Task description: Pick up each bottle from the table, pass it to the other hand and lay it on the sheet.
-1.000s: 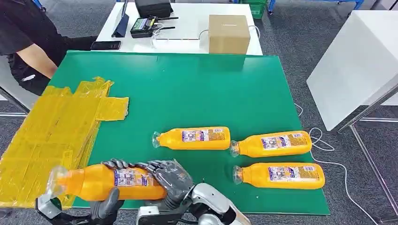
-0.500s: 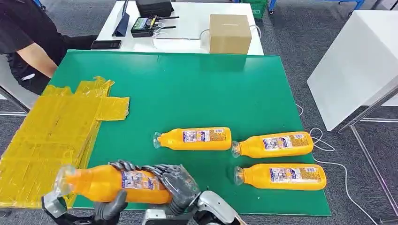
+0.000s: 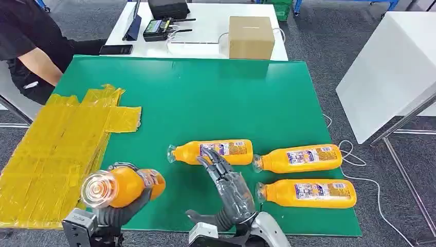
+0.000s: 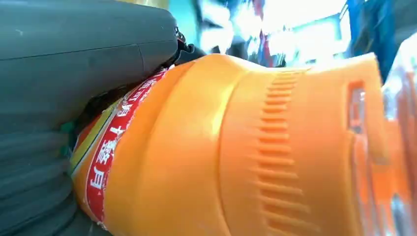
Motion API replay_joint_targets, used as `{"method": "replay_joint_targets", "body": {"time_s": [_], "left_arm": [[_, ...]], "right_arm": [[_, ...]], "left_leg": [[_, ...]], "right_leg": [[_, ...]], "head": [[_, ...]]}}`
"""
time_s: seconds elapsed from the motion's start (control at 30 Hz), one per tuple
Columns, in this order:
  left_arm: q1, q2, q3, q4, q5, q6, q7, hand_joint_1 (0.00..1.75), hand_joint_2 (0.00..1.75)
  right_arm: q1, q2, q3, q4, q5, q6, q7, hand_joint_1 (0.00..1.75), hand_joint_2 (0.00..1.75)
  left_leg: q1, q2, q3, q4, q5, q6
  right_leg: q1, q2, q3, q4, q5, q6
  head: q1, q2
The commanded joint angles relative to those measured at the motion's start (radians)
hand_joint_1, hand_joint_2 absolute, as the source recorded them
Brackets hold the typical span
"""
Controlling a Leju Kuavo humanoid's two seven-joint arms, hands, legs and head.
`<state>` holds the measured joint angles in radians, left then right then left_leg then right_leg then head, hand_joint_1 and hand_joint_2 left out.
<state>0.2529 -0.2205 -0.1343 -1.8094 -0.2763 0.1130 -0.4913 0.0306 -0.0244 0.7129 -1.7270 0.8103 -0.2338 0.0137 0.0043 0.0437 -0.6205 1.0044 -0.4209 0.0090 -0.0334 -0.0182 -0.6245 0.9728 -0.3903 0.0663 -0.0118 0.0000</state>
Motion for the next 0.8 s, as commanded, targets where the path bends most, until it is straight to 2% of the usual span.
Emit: {"method": "replay_joint_targets", "body": {"time_s": [0.03,0.07,0.1,0.13,0.2,0.23,0.3,0.37,0.47,0.53,0.6,0.67,0.77,0.8], "left_arm": [[-0.105,0.087,0.118,-0.017,-0.319,0.284,0.050,1.75,1.75],[-0.108,0.090,0.122,-0.016,-0.317,0.282,0.054,1.75,1.75],[-0.123,0.096,0.141,-0.003,-0.425,0.338,0.084,1.75,1.75],[-0.147,0.117,0.149,0.025,-0.569,0.399,0.140,1.75,1.75],[-0.191,0.156,0.162,0.096,-0.767,0.426,0.252,1.75,1.75],[-0.230,0.189,0.162,0.164,-0.859,0.399,0.327,1.75,1.75],[-0.299,0.229,0.161,0.294,-1.054,0.320,0.477,1.75,1.75],[-0.389,0.267,0.141,0.483,-1.138,0.272,0.558,1.75,1.75],[-0.419,0.270,0.134,0.549,-1.141,0.302,0.565,1.75,1.75],[-0.415,0.268,0.131,0.547,-1.141,0.305,0.566,1.75,1.75],[-0.407,0.271,0.125,0.536,-1.126,0.269,0.573,1.75,1.75],[-0.435,0.280,0.119,0.614,-1.138,0.239,0.592,1.75,1.75],[-0.494,0.275,0.112,0.771,-1.129,0.237,0.592,1.75,1.75],[-0.511,0.270,0.107,0.812,-1.109,0.239,0.574,1.75,1.75]], "right_arm": [[-0.029,-0.055,-0.095,-0.080,0.005,0.010,0.049,0.00,0.00],[-0.032,-0.056,-0.099,-0.079,0.002,0.014,0.049,0.00,0.00],[-0.043,-0.056,-0.109,-0.074,-0.004,0.025,0.053,0.00,0.00],[-0.068,-0.063,-0.115,-0.060,-0.017,0.045,0.064,0.00,0.00],[-0.114,-0.070,-0.125,-0.029,-0.029,0.071,0.083,0.00,0.00],[-0.145,-0.074,-0.131,-0.007,-0.038,0.095,0.095,0.00,1.75],[-0.188,-0.077,-0.133,0.030,-0.038,0.140,0.128,0.00,1.75],[-0.252,-0.088,-0.119,0.097,-0.025,0.195,0.169,0.00,1.75],[-0.270,-0.082,-0.120,0.124,-0.027,0.197,0.170,0.00,1.75],[-0.268,-0.081,-0.118,0.124,-0.026,0.197,0.171,0.00,1.75],[-0.270,-0.090,-0.107,0.121,-0.027,0.206,0.179,0.00,1.75],[-0.304,-0.100,-0.092,0.155,-0.021,0.228,0.202,0.00,1.75],[-0.368,-0.106,-0.080,0.232,-0.023,0.264,0.226,0.00,1.75],[-0.391,-0.110,-0.075,0.262,-0.025,0.283,0.234,0.00,1.75]], "left_leg": [[0.002,-0.005,0.006,0.000,-0.003,-0.001],[0.003,-0.006,0.008,0.001,-0.003,-0.001],[0.001,-0.004,0.003,0.000,-0.001,-0.001],[0.002,-0.004,0.006,0.000,-0.002,-0.001],[0.000,-0.002,0.002,-0.001,0.000,-0.001],[0.001,-0.003,0.006,-0.001,-0.001,-0.001],[0.000,-0.003,0.004,-0.002,0.001,-0.001],[0.000,-0.005,0.007,-0.004,0.002,-0.001],[0.001,-0.004,0.007,-0.003,0.004,-0.002],[0.000,-0.001,0.002,-0.001,0.004,-0.001],[0.002,-0.004,0.008,-0.001,0.003,-0.001],[0.001,-0.003,0.005,-0.001,0.003,-0.001],[0.002,-0.003,0.009,-0.001,0.002,-0.001],[0.000,-0.003,0.005,-0.001,0.004,-0.001]], "right_leg": [[0.002,0.000,0.006,0.000,-0.002,-0.005],[0.002,0.000,0.008,0.000,-0.003,-0.006],[0.001,0.000,0.004,0.000,-0.001,-0.004],[0.002,0.001,0.006,0.000,-0.001,-0.005],[0.000,0.001,0.002,-0.001,0.000,-0.003],[0.001,0.002,0.005,-0.001,0.000,-0.004],[0.000,0.000,0.003,-0.001,0.001,-0.003],[0.000,-0.001,0.006,-0.002,0.001,-0.004],[0.001,0.000,0.007,-0.003,0.003,-0.006],[0.000,0.000,0.002,-0.001,0.003,-0.004],[0.002,0.001,0.008,-0.001,0.002,-0.007],[0.001,0.001,0.005,-0.001,0.002,-0.005],[0.002,0.002,0.009,-0.001,0.002,-0.007],[0.000,0.001,0.005,-0.001,0.003,-0.005]], "head": [[0.000,0.000],[0.000,0.000],[0.000,0.000],[0.000,0.000],[0.000,0.000],[0.000,0.000],[0.000,0.000],[0.000,0.000],[0.000,0.000],[0.000,0.000],[0.000,0.000],[0.000,0.000],[0.000,0.000],[0.000,0.000]]}}
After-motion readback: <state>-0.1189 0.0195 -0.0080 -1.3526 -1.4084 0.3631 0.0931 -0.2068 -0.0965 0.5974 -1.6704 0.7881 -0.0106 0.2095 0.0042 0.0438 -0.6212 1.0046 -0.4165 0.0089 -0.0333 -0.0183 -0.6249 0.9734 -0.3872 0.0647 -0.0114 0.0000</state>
